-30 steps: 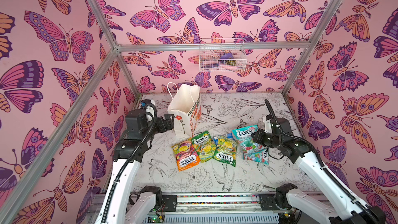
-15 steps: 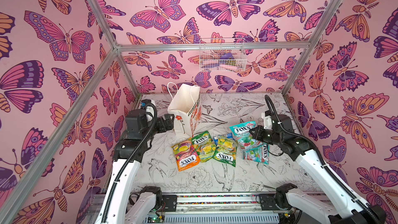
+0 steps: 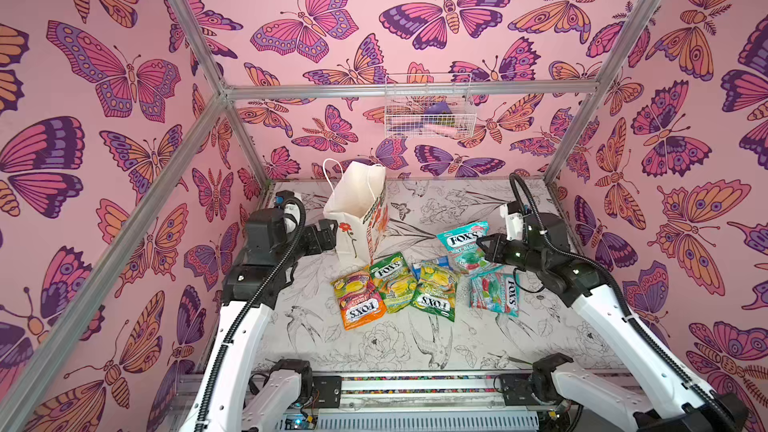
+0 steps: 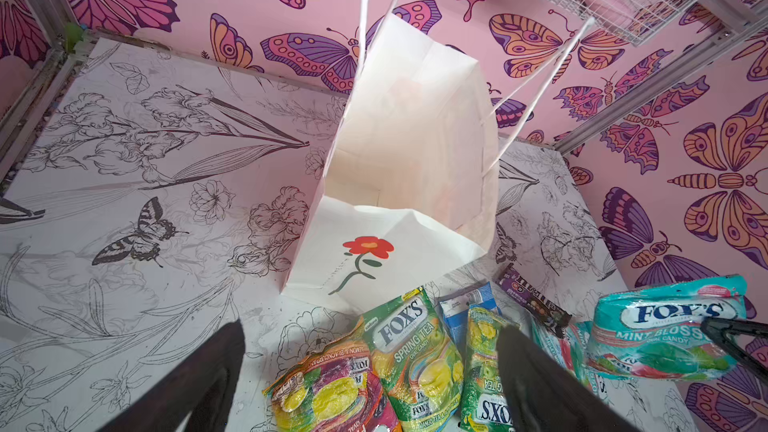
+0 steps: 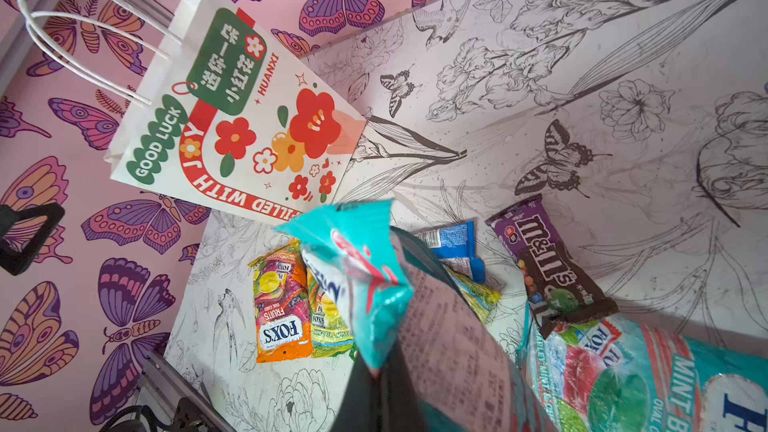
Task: Place the snacks into the paper bag
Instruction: 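Lift the teal Fox's bag with the right gripper toward the paper bag, then grasp the paper bag's rim with the left gripper while the right holds the teal bag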
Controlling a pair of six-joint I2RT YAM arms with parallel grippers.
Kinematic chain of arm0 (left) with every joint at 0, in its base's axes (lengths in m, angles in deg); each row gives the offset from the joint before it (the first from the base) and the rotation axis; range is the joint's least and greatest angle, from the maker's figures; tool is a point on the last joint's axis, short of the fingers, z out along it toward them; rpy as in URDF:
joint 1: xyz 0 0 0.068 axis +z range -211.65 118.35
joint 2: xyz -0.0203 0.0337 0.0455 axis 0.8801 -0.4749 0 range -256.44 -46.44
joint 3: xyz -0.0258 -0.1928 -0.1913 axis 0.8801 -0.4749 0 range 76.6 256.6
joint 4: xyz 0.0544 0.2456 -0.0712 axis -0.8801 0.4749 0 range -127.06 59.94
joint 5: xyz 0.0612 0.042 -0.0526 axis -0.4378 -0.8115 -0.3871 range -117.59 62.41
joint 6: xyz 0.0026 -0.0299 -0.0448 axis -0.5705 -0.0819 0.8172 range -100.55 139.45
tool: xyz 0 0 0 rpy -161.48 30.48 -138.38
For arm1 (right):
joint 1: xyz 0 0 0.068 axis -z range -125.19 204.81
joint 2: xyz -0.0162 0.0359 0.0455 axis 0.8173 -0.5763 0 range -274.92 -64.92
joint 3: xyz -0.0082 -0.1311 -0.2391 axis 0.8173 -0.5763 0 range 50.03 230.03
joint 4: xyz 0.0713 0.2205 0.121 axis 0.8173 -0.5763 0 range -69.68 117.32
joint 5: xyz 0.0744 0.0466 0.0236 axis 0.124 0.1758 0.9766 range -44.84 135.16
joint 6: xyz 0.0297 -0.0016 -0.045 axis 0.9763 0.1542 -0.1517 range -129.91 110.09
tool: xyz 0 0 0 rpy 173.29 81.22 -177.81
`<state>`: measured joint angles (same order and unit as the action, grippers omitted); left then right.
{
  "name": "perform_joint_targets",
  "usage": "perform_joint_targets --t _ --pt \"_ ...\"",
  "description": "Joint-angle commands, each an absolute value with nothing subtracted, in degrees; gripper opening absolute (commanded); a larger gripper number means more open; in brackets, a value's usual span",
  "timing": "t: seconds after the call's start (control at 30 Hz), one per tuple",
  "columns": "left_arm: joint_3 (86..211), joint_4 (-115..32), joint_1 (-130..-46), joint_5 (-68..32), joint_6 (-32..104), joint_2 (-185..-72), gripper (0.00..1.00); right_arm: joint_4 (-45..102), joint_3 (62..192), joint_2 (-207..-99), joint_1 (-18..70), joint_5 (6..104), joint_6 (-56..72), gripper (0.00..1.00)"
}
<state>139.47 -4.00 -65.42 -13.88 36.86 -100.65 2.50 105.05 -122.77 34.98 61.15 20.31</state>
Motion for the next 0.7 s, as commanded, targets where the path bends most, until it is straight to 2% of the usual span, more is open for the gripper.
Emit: perform_joint_targets --t 0.0,0.3,0.67 --pt "140.8 -3.7 -65.6 -13.5 36.1 -101.1 0.96 5.1 110.3 -124.1 34.0 62.4 17.6 0.0" --pt "143.2 -3.6 -65.5 -13.6 34.6 -103.5 0.97 1.7 116.6 -127.4 31.0 62.9 11.4 0.0" --pt "151.9 -0.2 -65.4 -14.2 30.9 -112.3 0.88 -0.6 117.9 -127.1 29.4 66.0 5.3 0.0"
